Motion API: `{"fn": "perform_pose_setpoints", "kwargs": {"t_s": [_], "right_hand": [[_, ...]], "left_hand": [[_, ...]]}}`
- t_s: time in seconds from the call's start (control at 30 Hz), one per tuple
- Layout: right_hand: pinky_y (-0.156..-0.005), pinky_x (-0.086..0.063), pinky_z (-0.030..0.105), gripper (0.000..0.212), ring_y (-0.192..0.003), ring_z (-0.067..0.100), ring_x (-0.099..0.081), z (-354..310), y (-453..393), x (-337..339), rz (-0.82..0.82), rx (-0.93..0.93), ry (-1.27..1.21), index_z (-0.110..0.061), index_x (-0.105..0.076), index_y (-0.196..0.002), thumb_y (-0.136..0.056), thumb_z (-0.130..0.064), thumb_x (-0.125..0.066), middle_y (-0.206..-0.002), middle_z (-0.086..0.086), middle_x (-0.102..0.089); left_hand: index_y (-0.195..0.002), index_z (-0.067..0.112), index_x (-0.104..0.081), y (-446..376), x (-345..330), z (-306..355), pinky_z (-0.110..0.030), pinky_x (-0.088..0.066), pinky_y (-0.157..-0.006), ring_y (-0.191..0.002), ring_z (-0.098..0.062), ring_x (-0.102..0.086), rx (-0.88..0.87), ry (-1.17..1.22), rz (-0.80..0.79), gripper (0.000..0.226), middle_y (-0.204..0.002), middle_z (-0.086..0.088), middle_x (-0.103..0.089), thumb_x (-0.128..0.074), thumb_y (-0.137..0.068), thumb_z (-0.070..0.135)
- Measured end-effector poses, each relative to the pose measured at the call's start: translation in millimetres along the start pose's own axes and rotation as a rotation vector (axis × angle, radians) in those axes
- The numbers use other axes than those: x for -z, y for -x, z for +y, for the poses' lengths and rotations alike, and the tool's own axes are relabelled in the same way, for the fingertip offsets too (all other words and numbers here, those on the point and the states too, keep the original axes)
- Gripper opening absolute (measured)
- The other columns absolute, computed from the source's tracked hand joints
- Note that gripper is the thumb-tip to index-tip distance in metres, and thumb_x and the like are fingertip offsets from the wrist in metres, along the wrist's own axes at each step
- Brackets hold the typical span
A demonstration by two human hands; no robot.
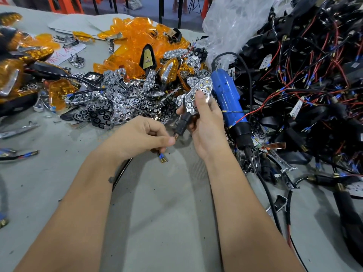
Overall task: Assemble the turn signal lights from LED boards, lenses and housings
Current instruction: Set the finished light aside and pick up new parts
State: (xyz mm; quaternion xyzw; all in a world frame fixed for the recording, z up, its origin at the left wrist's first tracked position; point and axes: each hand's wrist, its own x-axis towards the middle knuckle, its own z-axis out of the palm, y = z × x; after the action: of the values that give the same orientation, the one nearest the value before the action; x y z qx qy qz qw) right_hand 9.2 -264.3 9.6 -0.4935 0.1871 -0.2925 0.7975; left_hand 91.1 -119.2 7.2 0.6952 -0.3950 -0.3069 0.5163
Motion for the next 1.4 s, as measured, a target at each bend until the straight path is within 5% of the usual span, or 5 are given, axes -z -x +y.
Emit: {"fn": "perform_pose_setpoints", "kwargs": {"t_s": [0.5,0.7,0.97,1.17,1.4], "right_hand": [[-0.043,-0.044,0.021,0.023,-0.05,0.008,-0.056,-3,0,6,-0.071,0.05,0.194,-0.018,-0.057,-0.079,-0.098,-0.03,-0.062,-0.065,0.0,-0.057],[-0.061,-0.053,0.028,0.018,-0.063,0.009,-0.061,6,5,-6,-0.221,0.069,0.33,-0.021,-0.064,-0.091,-0.094,-0.039,-0.059,-0.072,-0.009,-0.067],[-0.102,-0.047,0.033,0.029,-0.12,0.013,-0.058,20,11,-17,-0.288,0.078,0.587,-0.019,-0.058,-0.126,-0.101,-0.032,-0.057,-0.128,-0.001,-0.062],[-0.097,-0.042,0.021,0.023,-0.121,0.001,-0.051,23,7,-13,-0.305,0.074,0.567,-0.037,-0.049,-0.116,-0.098,-0.031,-0.061,-0.127,-0.018,-0.054],[-0.098,-0.045,0.023,0.009,-0.108,-0.009,-0.056,21,5,-9,-0.316,0.117,0.473,-0.009,-0.059,-0.101,-0.094,-0.012,-0.065,-0.115,-0.02,-0.06]], "left_hand": [[-0.077,0.01,-0.07,-6,-32,14,-0.011,-0.04,-0.042,-0.045,-0.002,-0.055,0.087,0.034,-0.015,0.011,-0.057,0.002,-0.068,-0.071,-0.088,0.008],[-0.103,0.019,-0.068,-16,-11,5,-0.042,-0.055,-0.094,-0.099,-0.021,-0.068,0.055,0.366,0.512,0.026,-0.098,0.0,-0.073,-0.041,-0.105,0.018],[-0.1,0.029,-0.076,-21,-22,1,-0.033,-0.057,-0.082,-0.091,-0.011,-0.07,0.032,0.613,0.339,0.028,-0.086,0.01,-0.073,-0.054,-0.094,0.045],[-0.107,0.016,-0.069,-22,-19,-1,-0.034,-0.057,-0.085,-0.097,-0.017,-0.071,0.038,0.732,0.338,0.024,-0.092,0.0,-0.075,-0.054,-0.099,0.033],[-0.095,0.019,-0.076,-20,-18,-3,-0.035,-0.054,-0.096,-0.103,-0.017,-0.069,-0.018,0.786,0.335,0.02,-0.096,0.0,-0.076,-0.063,-0.084,0.03]]}}
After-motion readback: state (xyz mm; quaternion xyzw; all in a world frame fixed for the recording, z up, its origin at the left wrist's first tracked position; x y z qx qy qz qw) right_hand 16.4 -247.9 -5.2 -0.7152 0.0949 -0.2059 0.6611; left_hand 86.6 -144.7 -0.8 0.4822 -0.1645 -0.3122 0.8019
